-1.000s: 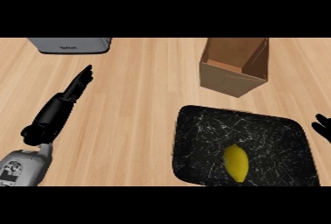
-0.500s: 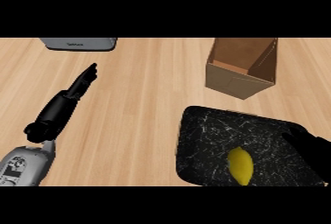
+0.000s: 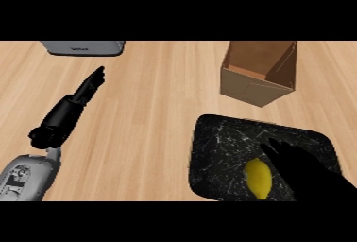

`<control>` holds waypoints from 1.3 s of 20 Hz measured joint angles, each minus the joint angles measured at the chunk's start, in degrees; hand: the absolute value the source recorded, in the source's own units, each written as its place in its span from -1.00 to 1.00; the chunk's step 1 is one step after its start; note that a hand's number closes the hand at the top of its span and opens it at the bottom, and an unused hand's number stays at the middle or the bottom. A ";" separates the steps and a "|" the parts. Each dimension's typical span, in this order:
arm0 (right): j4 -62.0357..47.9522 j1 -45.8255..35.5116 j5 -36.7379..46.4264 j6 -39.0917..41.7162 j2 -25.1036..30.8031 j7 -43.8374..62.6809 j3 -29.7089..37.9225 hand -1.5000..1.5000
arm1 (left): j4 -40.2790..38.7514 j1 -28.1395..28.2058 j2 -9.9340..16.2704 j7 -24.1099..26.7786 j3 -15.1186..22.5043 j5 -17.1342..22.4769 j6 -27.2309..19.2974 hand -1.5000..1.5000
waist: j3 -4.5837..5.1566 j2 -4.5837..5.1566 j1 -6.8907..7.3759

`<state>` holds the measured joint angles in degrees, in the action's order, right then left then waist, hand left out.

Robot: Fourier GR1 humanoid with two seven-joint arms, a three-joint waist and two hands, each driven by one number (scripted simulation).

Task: Pick the lemon from the tray and place it in the cardboard box

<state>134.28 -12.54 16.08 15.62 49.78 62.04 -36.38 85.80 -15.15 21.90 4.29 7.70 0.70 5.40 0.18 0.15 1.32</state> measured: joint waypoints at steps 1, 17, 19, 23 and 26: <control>-1.60 -1.00 1.24 0.15 -1.21 0.17 -1.28 -1.00 | -0.10 -0.13 -0.06 -0.12 -0.07 -0.05 0.12 0.00 | 0.00 -0.02 -0.05; -15.62 -4.08 14.84 3.35 -12.50 -0.61 -7.91 -1.00 | 2.20 3.82 -0.55 0.77 -2.17 -1.17 1.32 0.00 | -0.13 -0.21 -1.03; -15.76 -3.50 15.59 4.02 -13.20 -0.77 -7.43 -1.00 | 2.74 3.74 -1.06 -0.12 -2.20 -1.43 1.22 0.00 | -0.15 -0.22 -1.17; -16.41 -1.02 18.60 4.82 -14.68 -2.29 -6.78 -1.00 | 1.75 1.97 -2.01 -0.72 -2.80 -2.45 1.19 0.00 | -0.17 -0.20 -1.42; -18.39 0.32 20.58 5.48 -16.90 -3.96 -6.16 -1.00 | 2.38 3.48 -2.58 0.13 -2.99 -3.05 1.74 0.00 | -0.17 -0.20 -1.34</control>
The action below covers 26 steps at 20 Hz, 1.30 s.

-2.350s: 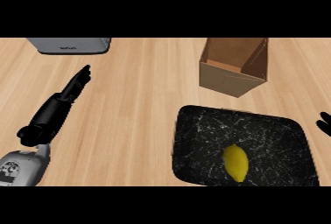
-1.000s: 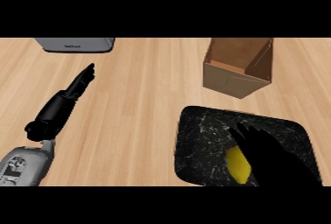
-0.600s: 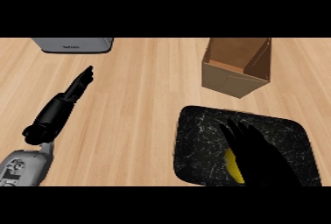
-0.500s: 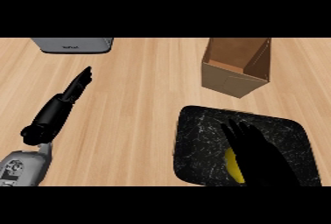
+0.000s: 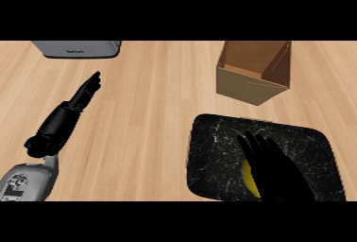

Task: Pick the lemon from the tray and place it in the cardboard box

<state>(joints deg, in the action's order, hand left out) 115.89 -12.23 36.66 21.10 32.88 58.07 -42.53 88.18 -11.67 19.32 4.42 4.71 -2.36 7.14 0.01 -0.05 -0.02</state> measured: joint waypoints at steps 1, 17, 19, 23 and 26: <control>-0.36 0.22 0.16 0.41 -0.71 -0.46 0.53 -1.00 | -0.61 0.06 -0.05 0.66 -0.36 -0.16 0.30 0.00 | 0.00 0.02 -0.01; -8.11 7.50 10.79 1.76 -6.82 -6.71 4.90 -1.00 | -0.43 -1.00 -1.90 -0.38 -3.38 -2.20 3.21 0.00 | -0.02 0.03 -0.07; -7.92 7.37 10.94 3.43 -7.19 -8.00 6.22 1.00 | 0.88 -0.90 -2.29 -1.50 -3.67 -2.12 3.78 0.00 | -0.01 0.01 -0.02; -10.46 6.69 13.41 1.65 -6.11 -14.58 6.51 1.00 | 0.59 -0.69 -2.67 -1.02 -4.14 -2.67 4.18 0.00 | 0.03 -0.01 0.05; -11.91 6.19 17.78 -1.27 -6.75 -17.22 5.29 1.00 | 0.97 -0.29 -3.10 -0.95 -4.21 -3.06 4.48 0.00 | 0.16 -0.13 0.06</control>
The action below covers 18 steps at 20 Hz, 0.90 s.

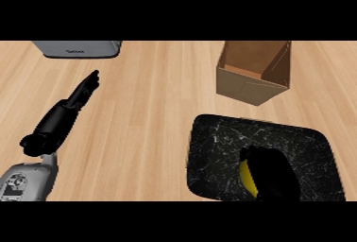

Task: Pick the lemon from the tray and place it in the cardboard box

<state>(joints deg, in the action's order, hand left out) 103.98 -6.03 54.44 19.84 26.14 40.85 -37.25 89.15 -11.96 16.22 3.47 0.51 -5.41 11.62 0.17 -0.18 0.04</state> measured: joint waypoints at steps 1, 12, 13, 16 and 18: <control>-0.74 -0.13 1.18 -0.94 -0.11 -1.15 0.08 1.00 | -0.23 -0.03 -0.50 0.13 0.17 -0.43 -0.23 0.00 | 0.03 -0.04 -0.02; -5.10 -8.21 5.63 -6.20 -7.92 -14.68 -5.75 1.00 | -1.08 -1.68 -1.72 0.64 0.37 -1.46 0.64 0.00 | -0.19 0.70 2.13; -5.68 -10.01 4.56 -6.14 -9.77 -17.08 -6.99 1.00 | -1.15 -2.30 -1.92 0.42 0.70 -1.42 0.85 0.00 | -0.21 0.89 2.82; -8.83 -16.35 2.21 -6.74 -14.86 -23.79 -8.43 1.00 | -1.41 -2.86 -2.71 0.22 1.54 -2.18 0.34 0.00 | -0.23 0.97 3.34; -11.74 -20.82 1.80 -7.89 -17.60 -27.91 -8.34 1.00 | -2.58 -3.01 -2.49 1.16 1.07 -2.34 0.28 0.00 | -0.20 0.90 2.93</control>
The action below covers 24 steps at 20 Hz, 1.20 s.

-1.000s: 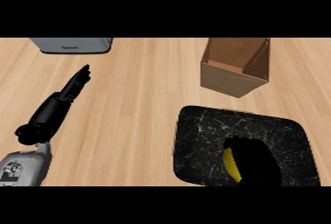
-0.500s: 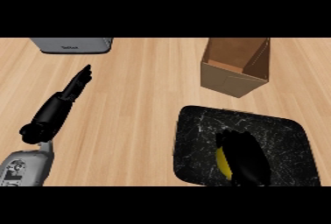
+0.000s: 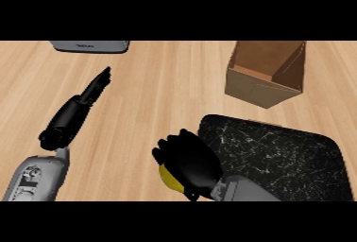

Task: Pick the lemon from the tray and place it in the cardboard box

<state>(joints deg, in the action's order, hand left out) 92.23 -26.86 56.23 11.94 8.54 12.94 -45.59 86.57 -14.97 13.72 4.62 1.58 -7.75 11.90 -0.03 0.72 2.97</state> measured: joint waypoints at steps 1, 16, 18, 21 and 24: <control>-1.35 -2.44 0.07 -0.43 -1.58 -1.33 0.37 1.00 | 0.29 0.49 0.20 0.07 -0.05 0.05 0.22 0.00 | 0.01 -0.09 -0.06; -0.24 -15.02 -4.64 -3.77 -8.19 6.67 23.65 1.00 | 1.72 1.83 0.66 -1.50 -1.95 0.37 0.64 0.00 | 0.04 -0.70 -2.54; -2.29 -17.30 -5.15 -4.35 -7.81 7.21 27.97 1.00 | 2.15 2.32 0.69 -1.22 -2.00 0.36 0.80 0.00 | 0.04 -0.66 -2.48; -6.75 -21.34 -6.46 -4.73 -6.52 6.97 34.20 1.00 | 1.07 1.69 0.68 -0.45 -2.48 0.32 0.91 0.00 | 0.05 -0.59 -2.48; -13.30 -25.06 -7.66 -5.26 -3.57 4.31 39.57 1.00 | 2.64 1.69 0.83 -1.86 -2.61 0.67 1.41 0.00 | 0.05 -0.56 -2.20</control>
<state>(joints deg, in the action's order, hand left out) 78.93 -51.92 48.57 6.68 4.96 17.25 -6.01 89.21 -13.28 14.55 2.76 -1.03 -7.08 13.31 0.02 0.16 0.78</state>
